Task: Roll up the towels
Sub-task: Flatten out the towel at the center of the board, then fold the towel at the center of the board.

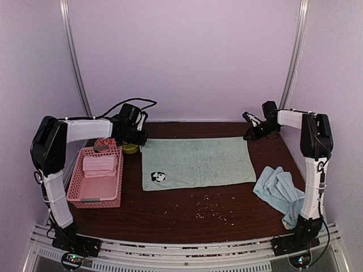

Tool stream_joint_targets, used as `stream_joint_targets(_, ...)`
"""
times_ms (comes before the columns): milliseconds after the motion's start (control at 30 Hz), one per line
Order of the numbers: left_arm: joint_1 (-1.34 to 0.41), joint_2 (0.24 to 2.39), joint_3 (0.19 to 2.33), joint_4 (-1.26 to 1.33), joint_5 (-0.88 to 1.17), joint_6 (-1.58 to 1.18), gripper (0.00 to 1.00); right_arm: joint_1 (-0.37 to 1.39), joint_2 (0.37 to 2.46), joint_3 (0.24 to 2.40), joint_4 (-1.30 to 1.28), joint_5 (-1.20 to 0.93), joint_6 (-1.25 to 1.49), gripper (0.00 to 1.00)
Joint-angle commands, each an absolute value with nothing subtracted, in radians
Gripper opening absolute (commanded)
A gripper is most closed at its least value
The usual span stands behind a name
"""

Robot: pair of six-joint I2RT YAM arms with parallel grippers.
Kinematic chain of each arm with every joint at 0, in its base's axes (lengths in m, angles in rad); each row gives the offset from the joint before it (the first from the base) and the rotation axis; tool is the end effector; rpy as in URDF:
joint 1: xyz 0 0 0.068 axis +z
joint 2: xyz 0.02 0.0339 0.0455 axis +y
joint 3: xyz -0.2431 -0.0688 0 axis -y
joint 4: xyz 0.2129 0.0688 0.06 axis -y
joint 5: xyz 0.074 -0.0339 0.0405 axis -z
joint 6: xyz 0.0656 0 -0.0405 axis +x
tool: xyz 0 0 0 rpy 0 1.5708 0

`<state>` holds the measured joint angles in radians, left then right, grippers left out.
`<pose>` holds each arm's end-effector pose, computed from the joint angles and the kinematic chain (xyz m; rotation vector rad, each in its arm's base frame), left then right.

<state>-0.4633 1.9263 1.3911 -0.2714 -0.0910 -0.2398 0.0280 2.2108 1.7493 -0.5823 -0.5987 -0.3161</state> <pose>0.3737 -0.1800 0.1838 0.2226 2.3747 -0.2281 0.4458 0.0495 0.1566 -0.6241 2.3931 0.6573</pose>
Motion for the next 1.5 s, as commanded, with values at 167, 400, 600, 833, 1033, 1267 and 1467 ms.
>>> stream_joint_targets(167, -0.438, 1.945, 1.43, -0.289, -0.119, -0.202, 0.0, 0.017, 2.249, 1.81, -0.539, -0.54, -0.28, 0.0)
stream_joint_targets(400, -0.437, 1.938, 1.412, -0.287, -0.111, -0.196, 0.0, 0.017, 2.233, 1.796, -0.561, -0.582, -0.291, 0.0)
stream_joint_targets(600, -0.439, 1.867, 1.37, -0.262, -0.119, -0.186, 0.0, 0.018, 2.112, 1.698, -0.496, -0.585, -0.314, 0.0)
stream_joint_targets(833, -0.438, 1.812, 1.32, -0.259, -0.124, -0.184, 0.0, 0.017, 2.162, 1.806, -0.543, -0.536, -0.338, 0.0)
stream_joint_targets(1033, -0.437, 1.843, 1.337, -0.256, -0.105, -0.185, 0.0, 0.017, 2.241, 1.886, -0.56, -0.555, -0.32, 0.0)
stream_joint_targets(1267, -0.437, 1.845, 1.354, -0.268, -0.107, -0.171, 0.0, 0.018, 2.206, 1.83, -0.564, -0.561, -0.34, 0.0)
stream_joint_targets(1467, -0.438, 1.826, 1.335, -0.272, -0.085, -0.171, 0.0, 0.018, 2.152, 1.766, -0.573, -0.558, -0.382, 0.0)
